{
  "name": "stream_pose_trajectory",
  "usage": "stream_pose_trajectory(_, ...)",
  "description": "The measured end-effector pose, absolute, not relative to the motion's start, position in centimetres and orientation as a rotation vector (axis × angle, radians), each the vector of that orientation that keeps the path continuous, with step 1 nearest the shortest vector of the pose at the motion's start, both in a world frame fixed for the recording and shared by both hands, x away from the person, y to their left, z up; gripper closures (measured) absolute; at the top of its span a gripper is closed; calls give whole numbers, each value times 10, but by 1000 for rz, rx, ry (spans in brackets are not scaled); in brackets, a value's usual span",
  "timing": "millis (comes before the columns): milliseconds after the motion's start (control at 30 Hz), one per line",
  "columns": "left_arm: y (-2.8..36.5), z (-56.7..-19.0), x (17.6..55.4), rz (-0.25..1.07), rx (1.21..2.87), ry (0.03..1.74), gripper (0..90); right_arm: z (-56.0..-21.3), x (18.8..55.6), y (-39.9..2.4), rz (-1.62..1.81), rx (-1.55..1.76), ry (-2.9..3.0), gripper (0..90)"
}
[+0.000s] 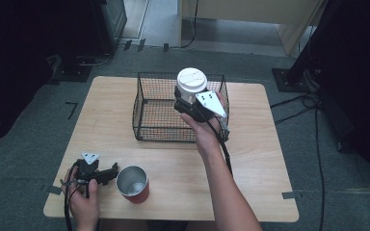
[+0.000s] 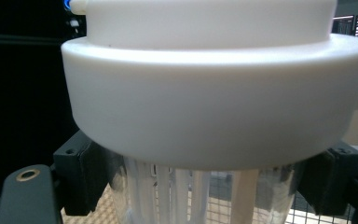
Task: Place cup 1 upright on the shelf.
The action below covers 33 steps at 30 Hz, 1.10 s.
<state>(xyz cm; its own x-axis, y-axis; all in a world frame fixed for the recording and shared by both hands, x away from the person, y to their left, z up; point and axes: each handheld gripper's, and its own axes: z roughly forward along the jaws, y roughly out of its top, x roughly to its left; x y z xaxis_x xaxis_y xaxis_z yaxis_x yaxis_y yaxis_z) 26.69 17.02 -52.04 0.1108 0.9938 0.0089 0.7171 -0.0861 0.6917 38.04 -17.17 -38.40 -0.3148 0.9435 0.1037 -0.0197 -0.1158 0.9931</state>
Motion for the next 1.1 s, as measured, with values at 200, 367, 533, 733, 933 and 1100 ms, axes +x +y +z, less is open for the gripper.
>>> stream_pose_trajectory(200, 170, -520, 267, 676, 1864, 1659, 1, -389, 403, -179, 1535, 1125, 1347, 167)
stream_pose_trajectory(367, 170, -520, 267, 675, 1865, 1659, 1, -400, 426, -189, 1501, 1183, 1340, 167)
stream_pose_trajectory(533, 170, -520, 267, 676, 1864, 1659, 1, -413, 440, -192, 1469, 1248, 1348, 167)
stream_pose_trajectory(733, 170, -520, 267, 676, 1864, 1659, 1, -425, 450, -186, 1416, 1252, 1407, 167)
stream_pose_trajectory(933, 170, -520, 267, 675, 1865, 1659, 1, -435, 463, -185, 1343, 1296, 1452, 166)
stream_pose_trajectory(1100, 170, -520, 267, 676, 1864, 1659, 1, -440, 466, -181, 1297, 1288, 1511, 165)
